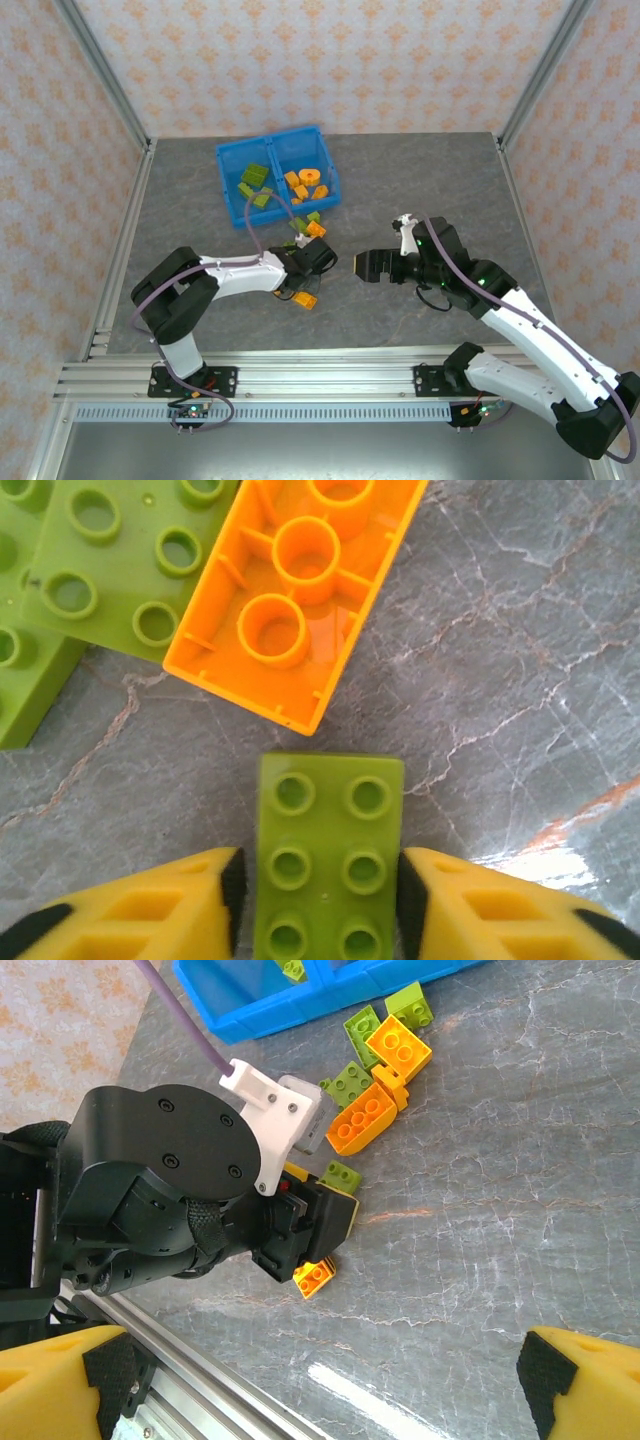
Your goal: Sort the legos into containers by color
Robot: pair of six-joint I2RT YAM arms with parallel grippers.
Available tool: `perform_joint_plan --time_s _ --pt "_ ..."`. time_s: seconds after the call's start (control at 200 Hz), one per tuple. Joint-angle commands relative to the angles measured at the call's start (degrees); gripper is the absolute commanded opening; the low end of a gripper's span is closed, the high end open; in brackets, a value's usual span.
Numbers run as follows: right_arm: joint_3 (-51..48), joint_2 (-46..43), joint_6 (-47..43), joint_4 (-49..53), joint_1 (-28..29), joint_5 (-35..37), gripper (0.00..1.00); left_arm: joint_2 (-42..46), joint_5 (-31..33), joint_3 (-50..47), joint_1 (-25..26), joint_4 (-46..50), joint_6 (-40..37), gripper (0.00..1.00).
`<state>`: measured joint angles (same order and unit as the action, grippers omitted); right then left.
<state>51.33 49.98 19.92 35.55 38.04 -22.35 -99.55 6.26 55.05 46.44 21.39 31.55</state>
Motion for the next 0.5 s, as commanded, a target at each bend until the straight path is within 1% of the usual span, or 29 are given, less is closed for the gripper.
perform_joint_plan --time_s 0.0,0.305,0.4,0.495 --pt "-0.1 -0.7 0.7 0.3 -0.2 0.3 0.99 0.3 0.1 -1.3 -0.2 -1.1 1.1 0.39" --pt "-0.4 -0.6 0.9 0.6 -0.2 -2.6 0.99 1.3 -2.3 -2.6 -1.2 -2.6 2.1 0.38" --pt "-0.3 -0.8 1.1 0.5 -0.2 -2.6 0.99 3.9 -1.4 -2.2 -2.1 -2.2 1.1 0.37" --pt "-0.4 -0.8 1.0 0.3 -0.2 -2.4 0.99 8.4 0.4 -0.6 -3.6 -0.6 -0.6 0.37"
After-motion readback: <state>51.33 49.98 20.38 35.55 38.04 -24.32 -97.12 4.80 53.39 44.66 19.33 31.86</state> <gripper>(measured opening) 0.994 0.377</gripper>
